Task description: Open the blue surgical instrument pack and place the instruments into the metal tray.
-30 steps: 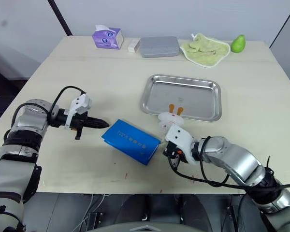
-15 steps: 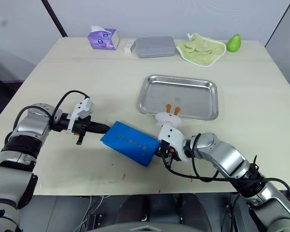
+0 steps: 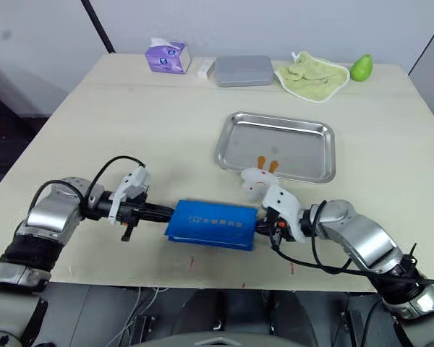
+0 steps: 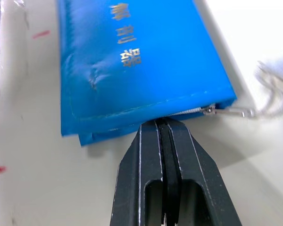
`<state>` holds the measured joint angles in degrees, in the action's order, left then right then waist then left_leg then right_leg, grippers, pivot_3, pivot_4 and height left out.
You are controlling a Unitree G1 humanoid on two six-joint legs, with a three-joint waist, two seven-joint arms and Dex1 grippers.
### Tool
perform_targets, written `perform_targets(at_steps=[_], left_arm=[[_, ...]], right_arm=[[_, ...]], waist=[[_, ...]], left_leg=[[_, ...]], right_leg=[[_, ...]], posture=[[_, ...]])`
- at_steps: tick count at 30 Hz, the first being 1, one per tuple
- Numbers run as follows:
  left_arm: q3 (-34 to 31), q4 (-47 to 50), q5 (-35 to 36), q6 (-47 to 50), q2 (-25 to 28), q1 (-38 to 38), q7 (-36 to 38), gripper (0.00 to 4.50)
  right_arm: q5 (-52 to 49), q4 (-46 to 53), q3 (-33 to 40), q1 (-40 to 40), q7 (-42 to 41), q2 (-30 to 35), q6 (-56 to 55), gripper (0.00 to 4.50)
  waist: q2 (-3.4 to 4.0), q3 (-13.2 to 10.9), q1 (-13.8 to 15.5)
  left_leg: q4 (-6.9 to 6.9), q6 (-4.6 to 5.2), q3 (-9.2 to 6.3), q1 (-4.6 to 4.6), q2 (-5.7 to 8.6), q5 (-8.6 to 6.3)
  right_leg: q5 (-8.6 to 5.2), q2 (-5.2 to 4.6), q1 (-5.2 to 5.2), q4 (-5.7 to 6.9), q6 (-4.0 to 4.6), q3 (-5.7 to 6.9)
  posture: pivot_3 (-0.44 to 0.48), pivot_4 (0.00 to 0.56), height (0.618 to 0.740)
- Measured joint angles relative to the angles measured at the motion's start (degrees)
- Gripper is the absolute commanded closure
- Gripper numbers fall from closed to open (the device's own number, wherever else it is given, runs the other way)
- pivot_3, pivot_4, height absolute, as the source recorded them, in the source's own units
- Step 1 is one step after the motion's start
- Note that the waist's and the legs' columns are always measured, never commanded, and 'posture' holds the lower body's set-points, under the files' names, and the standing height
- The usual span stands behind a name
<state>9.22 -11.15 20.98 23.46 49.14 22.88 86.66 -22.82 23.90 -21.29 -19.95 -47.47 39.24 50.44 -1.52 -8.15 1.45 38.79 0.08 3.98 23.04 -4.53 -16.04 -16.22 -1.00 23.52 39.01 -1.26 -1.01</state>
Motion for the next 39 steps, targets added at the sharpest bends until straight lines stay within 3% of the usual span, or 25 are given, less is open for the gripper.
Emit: perform_targets(at_steps=[8, 39], left_arm=[[-0.96, 5.95, 0.57, 2.64, -3.57, -3.09, -3.28, 4.45], [3.39, 8.27, -1.31, 1.43, -12.64, -3.95, -4.98, 4.45]], right_arm=[[0.04, 2.48, 3.50, 3.84, -1.90, 4.24, -0.58, 4.50], [-0.22, 7.86, 13.13, 15.56, -4.76, 12.73, -2.00, 4.50]], waist=[[0.00, 0.01, -0.13], [0.00, 0.01, -0.13]], left_leg=[[0.02, 0.03, -0.07, 0.01, 0.03, -0.02], [0.03, 0.07, -0.16, 0.01, 0.09, -0.04]], right_leg=[[-0.01, 0.06, 0.00, 0.00, -0.03, -0.05], [-0.02, 0.05, -0.06, -0.04, -0.04, -0.06]], posture=[[0.000, 0.150, 0.740], [0.000, 0.150, 0.740]])
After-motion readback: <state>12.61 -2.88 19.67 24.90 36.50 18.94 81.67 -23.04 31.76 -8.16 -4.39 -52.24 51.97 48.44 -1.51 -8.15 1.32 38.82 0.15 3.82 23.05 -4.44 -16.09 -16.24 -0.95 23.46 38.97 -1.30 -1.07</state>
